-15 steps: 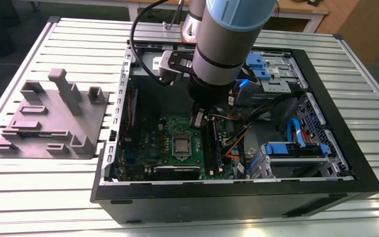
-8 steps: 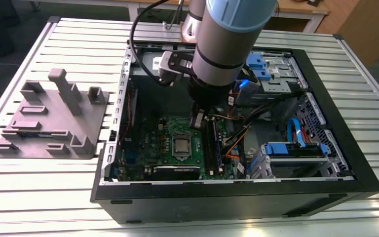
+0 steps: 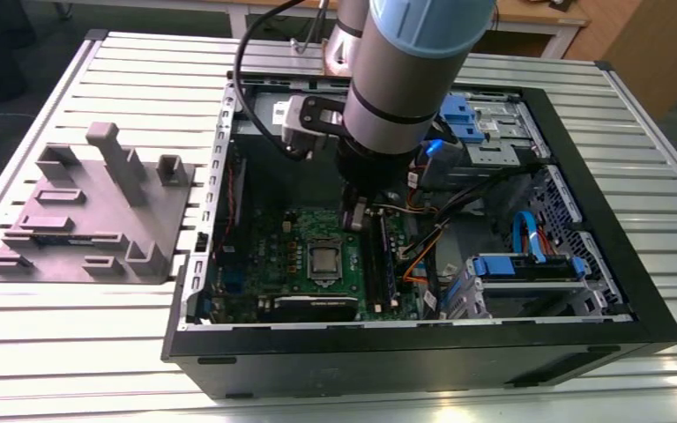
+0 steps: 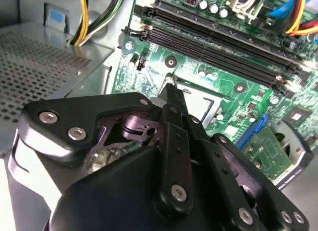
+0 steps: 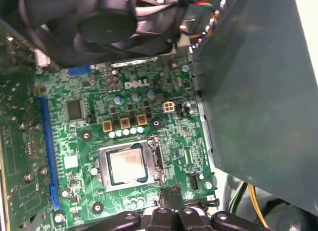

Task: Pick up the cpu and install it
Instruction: 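Install the first cpu locking lever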

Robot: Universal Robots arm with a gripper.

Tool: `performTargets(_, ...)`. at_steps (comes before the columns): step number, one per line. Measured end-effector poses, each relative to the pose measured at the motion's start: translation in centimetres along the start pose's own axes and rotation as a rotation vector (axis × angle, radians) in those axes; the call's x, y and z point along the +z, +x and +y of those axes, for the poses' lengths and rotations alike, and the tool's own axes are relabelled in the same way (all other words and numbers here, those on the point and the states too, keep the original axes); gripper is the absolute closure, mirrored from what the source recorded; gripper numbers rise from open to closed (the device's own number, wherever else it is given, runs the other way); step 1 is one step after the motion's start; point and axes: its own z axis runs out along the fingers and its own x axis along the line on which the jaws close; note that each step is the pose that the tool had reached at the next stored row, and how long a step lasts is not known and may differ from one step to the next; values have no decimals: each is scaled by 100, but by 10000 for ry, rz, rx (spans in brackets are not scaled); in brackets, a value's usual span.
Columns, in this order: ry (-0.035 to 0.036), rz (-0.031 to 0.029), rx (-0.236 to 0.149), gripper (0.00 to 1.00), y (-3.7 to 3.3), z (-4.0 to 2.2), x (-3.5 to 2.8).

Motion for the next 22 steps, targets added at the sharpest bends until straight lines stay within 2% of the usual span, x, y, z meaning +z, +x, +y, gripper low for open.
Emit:
performTargets(6, -3, 5, -55, 90, 1, -17, 11)
performTargets(7, -1, 16, -53, 90, 4, -17, 11)
performTargets(8, 6, 55, -51, 90, 5, -18, 11)
performTargets(9, 19, 119, -48, 90, 5, -18, 12)
performTargets(10, 36, 216, -40, 90, 6, -18, 12)
performTargets(13, 113, 637, -10, 90, 6, -18, 12)
performTargets(14, 134, 758, -1, 90, 6, -18, 13)
performTargets(15, 144, 802, 0, 90, 7, -19, 18)
performTargets(16, 147, 821, -2, 90, 7, -20, 23)
performTargets(22, 151, 852, -5, 90, 32, -27, 78)
